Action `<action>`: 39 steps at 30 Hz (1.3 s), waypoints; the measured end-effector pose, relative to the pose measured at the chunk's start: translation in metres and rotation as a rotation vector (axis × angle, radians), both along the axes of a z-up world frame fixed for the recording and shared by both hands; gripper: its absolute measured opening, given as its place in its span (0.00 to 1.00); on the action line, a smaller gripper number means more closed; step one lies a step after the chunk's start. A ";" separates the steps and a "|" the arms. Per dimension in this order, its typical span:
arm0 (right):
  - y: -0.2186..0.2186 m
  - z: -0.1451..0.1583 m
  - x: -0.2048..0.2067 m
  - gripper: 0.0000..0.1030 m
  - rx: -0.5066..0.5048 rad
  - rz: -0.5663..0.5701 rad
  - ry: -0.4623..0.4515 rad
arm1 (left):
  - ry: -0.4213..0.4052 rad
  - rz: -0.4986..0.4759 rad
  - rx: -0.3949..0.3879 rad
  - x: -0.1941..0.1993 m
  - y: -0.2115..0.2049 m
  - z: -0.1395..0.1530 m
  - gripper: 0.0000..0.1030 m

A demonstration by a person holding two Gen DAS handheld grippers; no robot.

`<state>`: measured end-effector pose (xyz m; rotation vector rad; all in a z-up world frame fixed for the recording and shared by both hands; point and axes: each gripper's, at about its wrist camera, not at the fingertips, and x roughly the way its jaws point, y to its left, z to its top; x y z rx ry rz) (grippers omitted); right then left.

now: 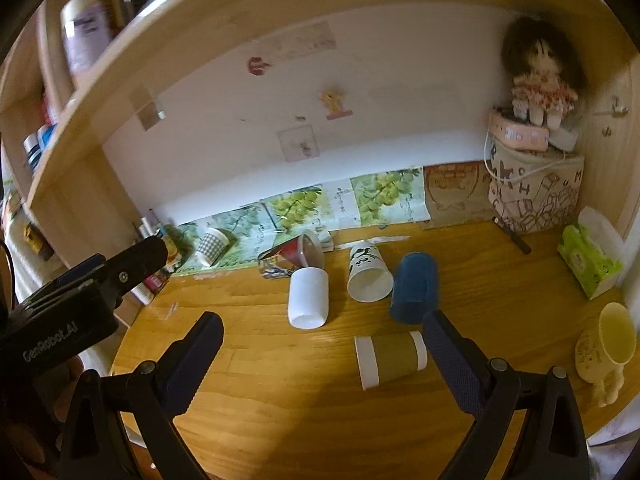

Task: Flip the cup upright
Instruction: 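Move the left tool toward the white panda-print paper cup lying on its side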

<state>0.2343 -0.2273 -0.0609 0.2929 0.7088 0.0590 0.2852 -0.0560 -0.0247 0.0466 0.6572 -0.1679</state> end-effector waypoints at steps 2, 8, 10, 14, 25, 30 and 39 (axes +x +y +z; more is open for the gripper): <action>-0.005 -0.005 0.011 0.97 0.018 -0.012 0.019 | 0.001 -0.015 0.013 0.012 -0.004 -0.003 0.99; -0.019 -0.025 0.043 0.97 0.091 -0.066 0.099 | 0.021 -0.072 0.058 0.048 -0.012 -0.014 0.99; -0.024 -0.033 0.051 0.97 0.127 -0.081 0.126 | 0.026 -0.091 0.078 0.059 -0.015 -0.019 0.99; -0.033 -0.048 0.066 0.97 0.183 -0.118 0.168 | 0.036 -0.137 0.110 0.079 -0.021 -0.027 0.99; -0.050 -0.075 0.095 0.97 0.229 -0.212 0.210 | 0.021 -0.317 0.225 0.119 -0.037 -0.046 0.99; -0.054 -0.082 0.099 0.97 0.222 -0.234 0.221 | 0.013 -0.414 0.263 0.134 -0.040 -0.051 0.99; -0.058 -0.084 0.100 0.97 0.182 -0.246 0.211 | -0.101 -0.596 0.425 0.145 -0.054 -0.059 0.99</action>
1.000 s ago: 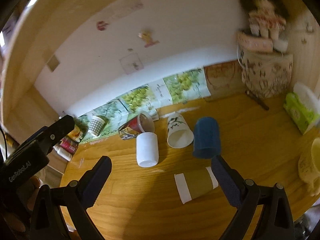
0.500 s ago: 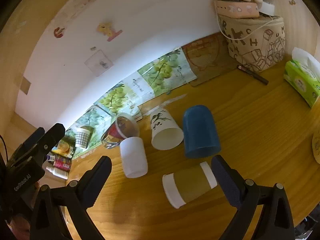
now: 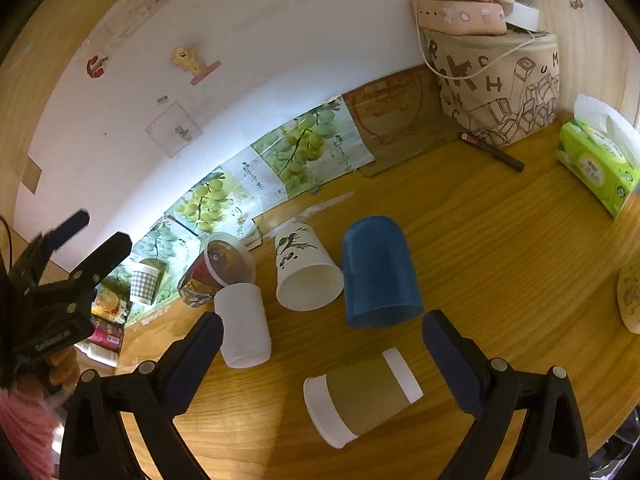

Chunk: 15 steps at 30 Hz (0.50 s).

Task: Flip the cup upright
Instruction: 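Move the left tool toward the white panda-print paper cup lying on its side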

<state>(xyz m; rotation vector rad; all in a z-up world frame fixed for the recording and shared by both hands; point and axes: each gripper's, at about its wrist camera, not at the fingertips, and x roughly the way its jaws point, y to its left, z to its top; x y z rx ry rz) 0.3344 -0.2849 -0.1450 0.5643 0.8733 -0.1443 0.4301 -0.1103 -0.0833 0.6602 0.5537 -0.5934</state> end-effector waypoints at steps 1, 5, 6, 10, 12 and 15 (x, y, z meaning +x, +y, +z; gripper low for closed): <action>0.000 0.000 0.000 0.97 -0.005 0.002 0.000 | -0.004 -0.016 0.019 0.002 -0.002 -0.001 0.99; 0.003 0.000 -0.002 0.97 -0.059 0.014 0.002 | -0.036 -0.078 0.086 0.008 -0.007 -0.008 0.99; 0.005 0.000 -0.002 0.97 -0.077 0.022 0.001 | -0.049 -0.098 0.103 0.009 -0.008 -0.009 0.99; 0.008 -0.001 -0.004 0.97 -0.101 0.047 -0.002 | -0.096 -0.195 0.161 0.008 -0.009 -0.013 0.99; 0.010 -0.001 -0.005 0.97 -0.110 0.056 -0.004 | -0.118 -0.250 0.196 0.008 -0.010 -0.017 0.99; 0.013 -0.001 -0.007 0.97 -0.133 0.072 -0.012 | -0.139 -0.313 0.243 0.011 -0.011 -0.024 0.99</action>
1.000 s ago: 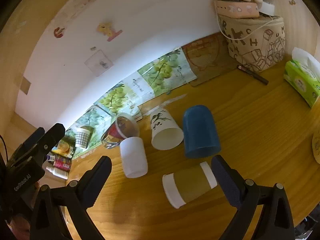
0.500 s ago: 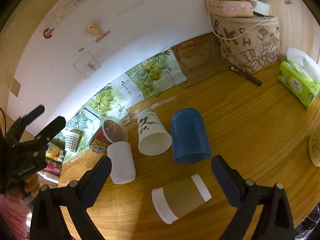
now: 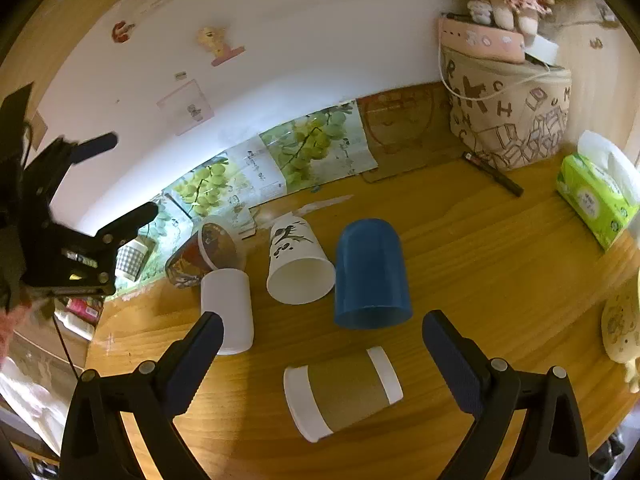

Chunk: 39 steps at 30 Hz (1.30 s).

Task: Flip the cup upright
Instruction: 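Move the left tool toward the white panda-print paper cup lying on its side, then close the left gripper around the panda-print cup's body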

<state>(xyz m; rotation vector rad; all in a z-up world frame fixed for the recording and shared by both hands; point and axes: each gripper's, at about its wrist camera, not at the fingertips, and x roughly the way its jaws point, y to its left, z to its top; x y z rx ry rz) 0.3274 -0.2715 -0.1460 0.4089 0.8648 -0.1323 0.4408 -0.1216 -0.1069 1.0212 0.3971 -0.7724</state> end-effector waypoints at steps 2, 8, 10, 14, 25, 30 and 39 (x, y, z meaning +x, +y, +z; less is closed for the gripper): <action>0.003 0.001 -0.001 0.97 -0.019 0.011 -0.007 | -0.014 -0.051 0.028 0.003 -0.001 -0.004 0.99; 0.014 0.004 -0.007 0.97 -0.099 0.056 -0.038 | -0.088 -0.171 0.087 0.011 -0.006 -0.018 0.99; 0.018 0.004 -0.009 0.97 -0.116 0.071 -0.042 | -0.088 -0.194 0.109 0.016 -0.009 -0.022 0.99; 0.022 0.003 -0.010 0.97 -0.136 0.087 -0.047 | -0.093 -0.257 0.149 0.021 -0.015 -0.030 0.99; 0.039 -0.009 -0.008 0.97 -0.117 0.140 -0.031 | -0.068 -0.440 0.223 0.017 -0.029 -0.053 0.99; 0.047 -0.013 -0.005 0.97 -0.101 0.169 -0.027 | -0.051 -0.510 0.257 0.015 -0.038 -0.065 0.99; 0.053 -0.019 0.001 0.97 -0.082 0.209 -0.007 | -0.016 -0.633 0.351 0.013 -0.048 -0.086 0.99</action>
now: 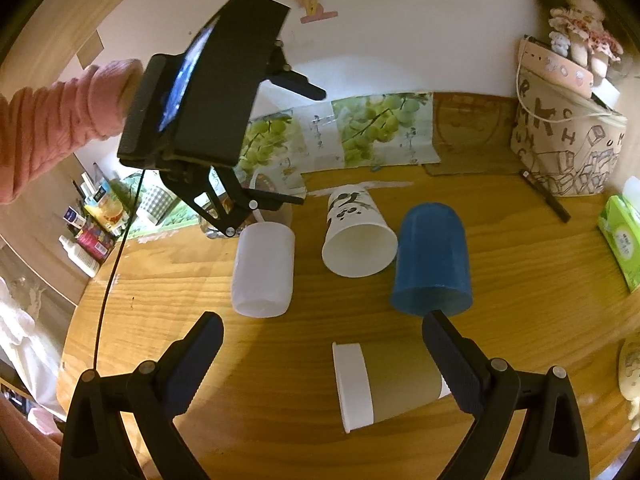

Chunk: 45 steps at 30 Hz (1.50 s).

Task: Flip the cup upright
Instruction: 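Close the left gripper around the panda-print cup's body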

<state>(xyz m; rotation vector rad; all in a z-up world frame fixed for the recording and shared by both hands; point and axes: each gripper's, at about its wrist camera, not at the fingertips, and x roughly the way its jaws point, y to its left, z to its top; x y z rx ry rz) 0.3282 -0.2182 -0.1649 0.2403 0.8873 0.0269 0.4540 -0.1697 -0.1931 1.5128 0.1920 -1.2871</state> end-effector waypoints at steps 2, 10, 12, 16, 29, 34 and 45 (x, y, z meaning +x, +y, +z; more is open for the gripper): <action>-0.001 -0.001 0.001 0.97 0.003 -0.001 0.007 | 0.009 -0.022 0.017 -0.001 -0.002 -0.004 0.99; -0.004 -0.005 0.000 0.97 0.012 -0.019 0.024 | 0.039 -0.082 0.048 -0.002 -0.010 -0.015 0.99; -0.004 -0.005 0.000 0.97 0.014 -0.026 0.027 | 0.046 -0.094 0.057 -0.003 -0.012 -0.019 0.99; -0.006 -0.007 0.000 0.97 0.015 -0.039 0.038 | 0.062 -0.118 0.074 -0.003 -0.015 -0.025 0.99; -0.007 -0.009 0.002 0.97 0.025 -0.061 0.051 | 0.109 -0.169 0.149 -0.001 -0.019 -0.042 0.86; -0.005 -0.009 0.003 0.97 0.025 -0.064 0.056 | 0.126 -0.200 0.169 -0.005 -0.019 -0.044 0.81; -0.004 -0.010 0.004 0.97 0.026 -0.074 0.061 | 0.140 -0.242 0.179 -0.009 -0.015 -0.045 0.69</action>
